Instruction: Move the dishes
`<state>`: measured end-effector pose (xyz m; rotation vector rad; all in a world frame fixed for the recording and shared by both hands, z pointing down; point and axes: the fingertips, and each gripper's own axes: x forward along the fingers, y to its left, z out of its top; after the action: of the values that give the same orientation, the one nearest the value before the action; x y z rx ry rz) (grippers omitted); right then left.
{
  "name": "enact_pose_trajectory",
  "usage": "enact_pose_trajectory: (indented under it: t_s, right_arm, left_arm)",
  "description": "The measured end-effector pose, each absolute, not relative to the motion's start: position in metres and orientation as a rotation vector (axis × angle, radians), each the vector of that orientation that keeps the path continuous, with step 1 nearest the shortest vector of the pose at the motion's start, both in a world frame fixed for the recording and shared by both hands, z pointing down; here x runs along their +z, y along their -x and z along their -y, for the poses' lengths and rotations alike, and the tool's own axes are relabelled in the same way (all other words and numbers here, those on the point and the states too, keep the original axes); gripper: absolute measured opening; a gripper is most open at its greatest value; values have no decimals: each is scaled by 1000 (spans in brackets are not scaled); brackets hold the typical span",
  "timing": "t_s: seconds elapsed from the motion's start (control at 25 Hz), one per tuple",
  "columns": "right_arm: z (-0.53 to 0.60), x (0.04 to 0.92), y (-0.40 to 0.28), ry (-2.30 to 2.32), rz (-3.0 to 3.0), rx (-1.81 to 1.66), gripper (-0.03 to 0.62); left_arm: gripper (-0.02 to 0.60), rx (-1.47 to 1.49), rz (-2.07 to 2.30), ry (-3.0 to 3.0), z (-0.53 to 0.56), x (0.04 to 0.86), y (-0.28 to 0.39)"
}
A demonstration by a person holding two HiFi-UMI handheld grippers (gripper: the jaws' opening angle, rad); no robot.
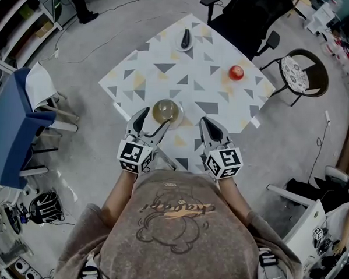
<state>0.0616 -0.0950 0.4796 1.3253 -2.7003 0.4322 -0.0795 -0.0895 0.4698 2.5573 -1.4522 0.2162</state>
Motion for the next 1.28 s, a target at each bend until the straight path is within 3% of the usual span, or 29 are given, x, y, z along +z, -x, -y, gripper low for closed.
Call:
enact_pose_trajectory:
  t_s: [0.28,1.28]
  right_arm:
    - [104,482,-64,-1346,2685,448,5]
    - [118,494,-90,-1442,2583,490,5]
  left_arm:
    - [334,308,1407,-2558,107,499,79]
    - [336,572,1256,-2546,155,596,59]
